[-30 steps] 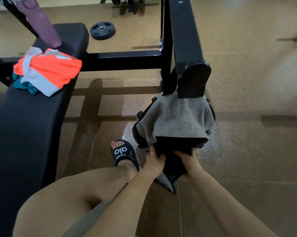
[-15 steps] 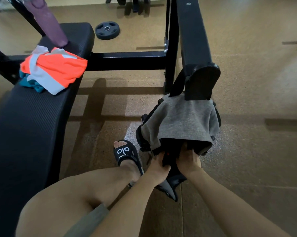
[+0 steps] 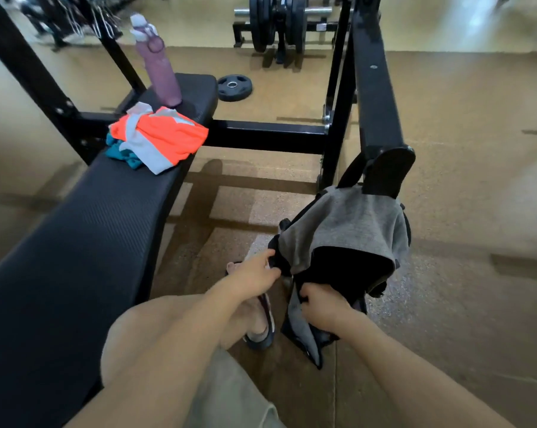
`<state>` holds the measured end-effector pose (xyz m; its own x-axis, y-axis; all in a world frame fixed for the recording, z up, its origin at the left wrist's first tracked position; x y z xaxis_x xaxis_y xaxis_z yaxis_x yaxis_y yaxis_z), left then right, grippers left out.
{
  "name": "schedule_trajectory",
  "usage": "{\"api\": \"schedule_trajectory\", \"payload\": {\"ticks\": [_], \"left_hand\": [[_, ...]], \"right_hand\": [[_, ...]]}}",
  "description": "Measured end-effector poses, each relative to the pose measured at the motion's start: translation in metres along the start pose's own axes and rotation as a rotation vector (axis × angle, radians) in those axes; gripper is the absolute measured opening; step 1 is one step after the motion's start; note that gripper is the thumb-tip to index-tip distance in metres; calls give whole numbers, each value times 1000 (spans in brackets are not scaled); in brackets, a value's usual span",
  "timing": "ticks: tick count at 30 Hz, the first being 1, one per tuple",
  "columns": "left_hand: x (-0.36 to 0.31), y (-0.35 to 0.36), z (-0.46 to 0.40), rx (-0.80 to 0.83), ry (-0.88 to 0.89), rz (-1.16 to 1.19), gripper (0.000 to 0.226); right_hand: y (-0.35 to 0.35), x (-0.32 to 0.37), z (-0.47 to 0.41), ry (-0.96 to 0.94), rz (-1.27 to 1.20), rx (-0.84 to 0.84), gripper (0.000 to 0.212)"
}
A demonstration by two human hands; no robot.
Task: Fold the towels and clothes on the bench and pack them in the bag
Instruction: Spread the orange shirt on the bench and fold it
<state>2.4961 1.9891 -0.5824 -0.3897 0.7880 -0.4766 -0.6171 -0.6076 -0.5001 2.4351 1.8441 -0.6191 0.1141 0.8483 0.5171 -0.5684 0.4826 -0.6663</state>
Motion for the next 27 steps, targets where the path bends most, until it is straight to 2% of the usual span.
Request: {"api": "schedule_trajectory", "payload": {"ticks": [3,6,10,13,16,20,24,27], "left_hand": [[3,-53,21,-125,67,61,56],[12,-117,43,-289,121,64,52],[49,-190,49,-433,90,79,54],[86,-227,41,-495,60,-3,57],[127,-247,22,-517,-38,-95,65],[180,-247,-7,-520,-205,-423,87],[211,-228,-18,-596,-121,-521,92],[215,-227,-22,-631,-78,-503,90]], "right_hand": [[-20,58,-10,-115,-126,-17,14],[-48,117,-28,-218,-280,-155,12],[-83,180,-73,-326,-424,-368,28],[-96,223,-115,-349,-437,-372,46],[-98,266,-165,-391,-266,-342,60],[-90,315,-233,-498,54,-331,69],[-84,346,-281,-540,466,-383,66],[-77,349,-313,-473,564,-307,60]]}}
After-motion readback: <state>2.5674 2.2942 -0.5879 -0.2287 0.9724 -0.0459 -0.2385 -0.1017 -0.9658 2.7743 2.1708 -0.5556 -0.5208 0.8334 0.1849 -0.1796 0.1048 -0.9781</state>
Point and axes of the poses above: each hand's wrist, its own z-axis away from the middle knuckle, its own y-axis out of the palm, x = y × z, the point moved 7 cm from there along -z, towards the middle knuckle, and after that the axes turned 11 degrees about -y, right-handed, at the moved point
